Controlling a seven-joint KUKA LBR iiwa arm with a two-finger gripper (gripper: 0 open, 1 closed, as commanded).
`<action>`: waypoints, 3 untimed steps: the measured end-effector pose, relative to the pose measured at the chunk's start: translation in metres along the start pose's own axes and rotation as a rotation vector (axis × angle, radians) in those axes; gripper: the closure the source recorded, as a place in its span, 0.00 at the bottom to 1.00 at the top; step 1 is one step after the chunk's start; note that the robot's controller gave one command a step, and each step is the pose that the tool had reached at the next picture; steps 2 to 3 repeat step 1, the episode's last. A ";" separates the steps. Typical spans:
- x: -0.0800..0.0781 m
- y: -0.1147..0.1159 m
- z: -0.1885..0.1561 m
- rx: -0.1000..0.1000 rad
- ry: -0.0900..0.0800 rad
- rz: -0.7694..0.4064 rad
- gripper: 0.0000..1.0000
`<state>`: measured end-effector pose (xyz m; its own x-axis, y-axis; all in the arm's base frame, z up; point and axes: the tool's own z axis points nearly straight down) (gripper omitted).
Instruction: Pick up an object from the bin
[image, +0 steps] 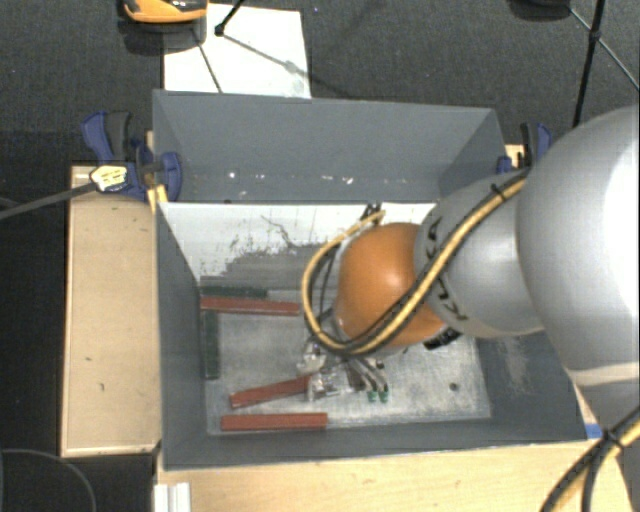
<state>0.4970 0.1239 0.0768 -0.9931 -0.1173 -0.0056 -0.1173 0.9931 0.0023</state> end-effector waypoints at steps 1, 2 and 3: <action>-0.054 -0.056 -0.193 0.003 -0.008 -0.164 1.00; -0.054 -0.056 -0.193 0.003 -0.008 -0.164 1.00; -0.054 -0.056 -0.193 0.003 -0.008 -0.164 1.00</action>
Offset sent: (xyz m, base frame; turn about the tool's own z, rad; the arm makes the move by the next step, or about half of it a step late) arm 0.0000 0.0000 0.0000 0.0000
